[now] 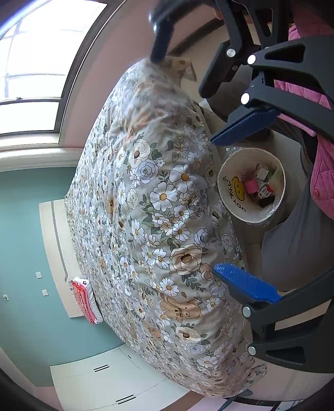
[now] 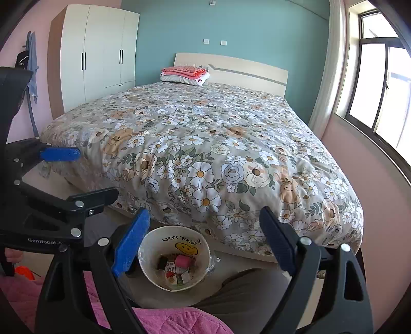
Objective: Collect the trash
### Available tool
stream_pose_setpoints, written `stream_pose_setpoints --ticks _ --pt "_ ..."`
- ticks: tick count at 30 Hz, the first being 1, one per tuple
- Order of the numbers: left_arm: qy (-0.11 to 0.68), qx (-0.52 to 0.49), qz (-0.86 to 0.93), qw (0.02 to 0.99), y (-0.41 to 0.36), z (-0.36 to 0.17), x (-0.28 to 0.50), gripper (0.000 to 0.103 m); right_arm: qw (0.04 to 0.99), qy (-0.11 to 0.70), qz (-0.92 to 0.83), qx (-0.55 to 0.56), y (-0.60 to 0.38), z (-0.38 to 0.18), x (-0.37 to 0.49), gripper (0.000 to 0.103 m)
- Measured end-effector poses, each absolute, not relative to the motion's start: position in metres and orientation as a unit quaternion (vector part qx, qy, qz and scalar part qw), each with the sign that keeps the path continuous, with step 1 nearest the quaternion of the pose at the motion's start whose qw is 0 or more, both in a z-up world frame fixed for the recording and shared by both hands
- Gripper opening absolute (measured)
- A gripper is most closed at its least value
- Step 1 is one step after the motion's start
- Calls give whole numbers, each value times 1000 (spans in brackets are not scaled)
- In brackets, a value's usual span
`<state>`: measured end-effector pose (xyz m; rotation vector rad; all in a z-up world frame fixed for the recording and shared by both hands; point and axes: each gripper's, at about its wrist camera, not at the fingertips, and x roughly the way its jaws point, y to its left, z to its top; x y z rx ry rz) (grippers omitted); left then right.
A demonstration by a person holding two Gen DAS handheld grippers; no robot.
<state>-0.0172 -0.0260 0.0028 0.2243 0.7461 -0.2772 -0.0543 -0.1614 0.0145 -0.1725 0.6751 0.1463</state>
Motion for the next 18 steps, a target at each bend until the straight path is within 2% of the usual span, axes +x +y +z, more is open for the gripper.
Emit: stream_pose_setpoints --ticks 18 --pt "373 101 -136 912 -23 -1 -17 94 933 345 70 -72 -163 8 -53 86"
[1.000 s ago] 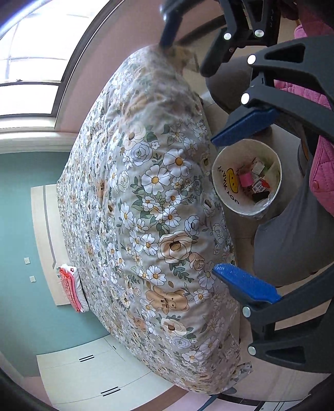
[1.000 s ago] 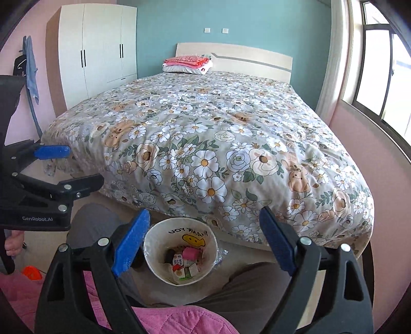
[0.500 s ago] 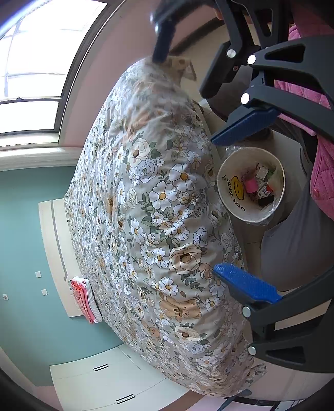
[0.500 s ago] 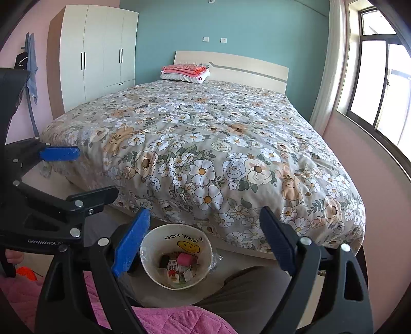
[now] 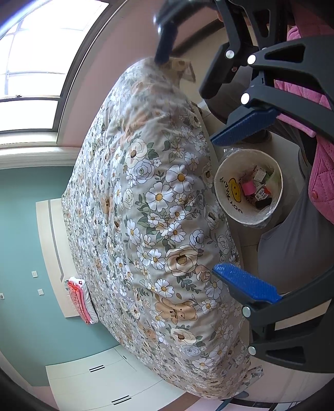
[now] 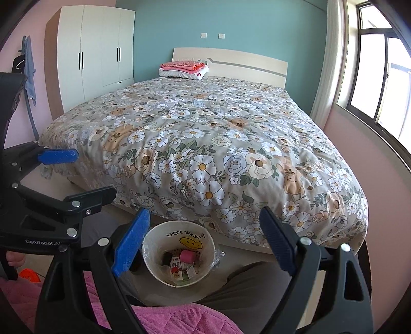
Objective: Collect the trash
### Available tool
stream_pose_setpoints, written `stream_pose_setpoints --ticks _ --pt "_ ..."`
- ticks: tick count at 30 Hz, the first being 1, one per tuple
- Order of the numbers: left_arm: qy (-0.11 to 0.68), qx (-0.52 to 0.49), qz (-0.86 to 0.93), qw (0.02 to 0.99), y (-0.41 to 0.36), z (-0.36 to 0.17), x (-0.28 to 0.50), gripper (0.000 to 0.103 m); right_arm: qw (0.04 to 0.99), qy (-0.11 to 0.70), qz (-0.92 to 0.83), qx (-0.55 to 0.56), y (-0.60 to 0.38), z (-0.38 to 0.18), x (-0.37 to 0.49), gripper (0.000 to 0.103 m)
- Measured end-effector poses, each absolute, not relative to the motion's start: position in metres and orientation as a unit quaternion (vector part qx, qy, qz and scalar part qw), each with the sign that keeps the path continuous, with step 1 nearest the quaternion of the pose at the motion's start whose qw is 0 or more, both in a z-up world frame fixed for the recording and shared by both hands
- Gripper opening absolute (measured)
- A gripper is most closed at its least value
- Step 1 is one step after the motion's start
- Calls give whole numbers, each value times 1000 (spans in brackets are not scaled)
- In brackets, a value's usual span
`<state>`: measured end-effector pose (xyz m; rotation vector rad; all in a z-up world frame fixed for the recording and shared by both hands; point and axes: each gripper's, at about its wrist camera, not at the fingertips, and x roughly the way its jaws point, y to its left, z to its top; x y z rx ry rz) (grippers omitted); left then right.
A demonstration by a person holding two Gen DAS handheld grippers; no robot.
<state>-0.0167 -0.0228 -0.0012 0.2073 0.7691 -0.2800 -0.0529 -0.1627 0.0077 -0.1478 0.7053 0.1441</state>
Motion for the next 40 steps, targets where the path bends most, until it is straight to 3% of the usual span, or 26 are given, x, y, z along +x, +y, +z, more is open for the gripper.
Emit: stream_pose_setpoints --ticks 40 --pt "382 107 -138 908 -19 -4 -13 94 930 355 73 -66 -164 2 -51 86"
